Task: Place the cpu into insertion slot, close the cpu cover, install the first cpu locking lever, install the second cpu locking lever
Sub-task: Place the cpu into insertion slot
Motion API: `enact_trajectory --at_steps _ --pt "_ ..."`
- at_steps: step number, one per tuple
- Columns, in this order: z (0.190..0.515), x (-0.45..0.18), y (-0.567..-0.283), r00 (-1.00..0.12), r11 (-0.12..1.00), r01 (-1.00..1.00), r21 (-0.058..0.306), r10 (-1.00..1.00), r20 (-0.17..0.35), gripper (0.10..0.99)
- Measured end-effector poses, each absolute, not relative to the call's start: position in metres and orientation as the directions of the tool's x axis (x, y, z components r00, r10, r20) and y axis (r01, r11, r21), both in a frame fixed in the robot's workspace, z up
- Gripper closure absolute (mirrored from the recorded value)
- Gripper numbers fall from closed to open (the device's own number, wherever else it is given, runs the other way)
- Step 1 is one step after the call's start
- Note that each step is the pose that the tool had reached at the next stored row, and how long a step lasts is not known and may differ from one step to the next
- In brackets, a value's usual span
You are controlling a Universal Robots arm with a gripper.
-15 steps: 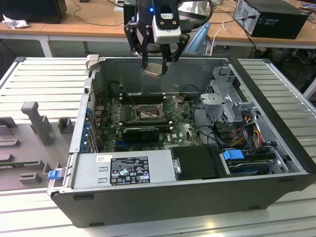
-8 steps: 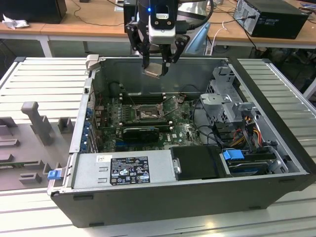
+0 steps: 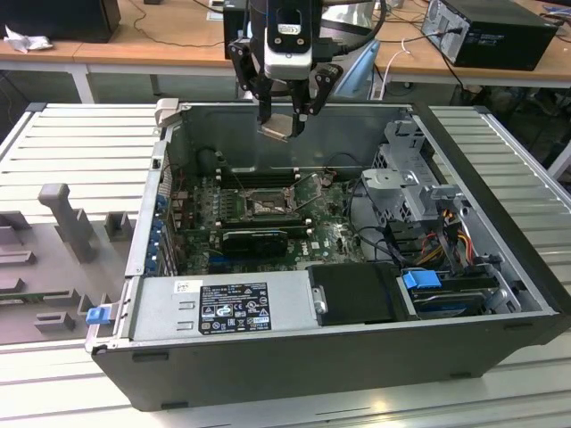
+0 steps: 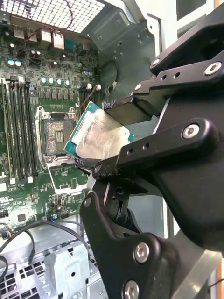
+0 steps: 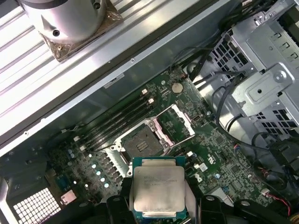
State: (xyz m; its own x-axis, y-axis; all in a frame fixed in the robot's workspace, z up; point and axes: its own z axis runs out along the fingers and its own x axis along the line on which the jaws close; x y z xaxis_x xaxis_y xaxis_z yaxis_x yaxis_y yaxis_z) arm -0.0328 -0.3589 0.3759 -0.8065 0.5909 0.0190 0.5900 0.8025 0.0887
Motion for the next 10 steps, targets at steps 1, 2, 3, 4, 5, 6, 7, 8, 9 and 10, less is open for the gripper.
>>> enact_trajectory --at_steps 1,2,3,4,5,6,7,8,9,10 --pt "0.3759 -0.0328 -0.3589 -0.798 0.794 0.602 0.089 0.603 0.019 0.557" --pt "0.3759 -0.0328 -0.3589 -0.793 0.789 0.608 0.089 0.609 0.019 0.557" --pt "0.3759 -0.0328 -0.3589 -0.789 0.785 0.614 0.089 0.615 0.019 0.557" --pt "0.3759 -0.0328 -0.3589 -0.785 0.781 0.618 0.089 0.619 0.019 0.557" --pt "0.3758 -0.0328 -0.3589 -0.781 0.777 0.623 0.089 0.624 0.019 0.557" --pt "0.3759 -0.0328 -0.3589 -0.777 0.773 0.628 0.089 0.629 0.019 0.557" --pt "0.3759 -0.0328 -0.3589 -0.775 0.771 0.631 0.089 0.632 0.019 0.557" --pt "0.3759 -0.0328 -0.3589 -0.772 0.768 0.634 0.089 0.635 0.019 0.557" --pt "0.3758 -0.0328 -0.3589 -0.769 0.765 0.637 0.089 0.638 0.019 0.557" --pt "0.3759 -0.0328 -0.3589 -0.767 0.763 0.64 0.089 0.641 0.019 0.557"
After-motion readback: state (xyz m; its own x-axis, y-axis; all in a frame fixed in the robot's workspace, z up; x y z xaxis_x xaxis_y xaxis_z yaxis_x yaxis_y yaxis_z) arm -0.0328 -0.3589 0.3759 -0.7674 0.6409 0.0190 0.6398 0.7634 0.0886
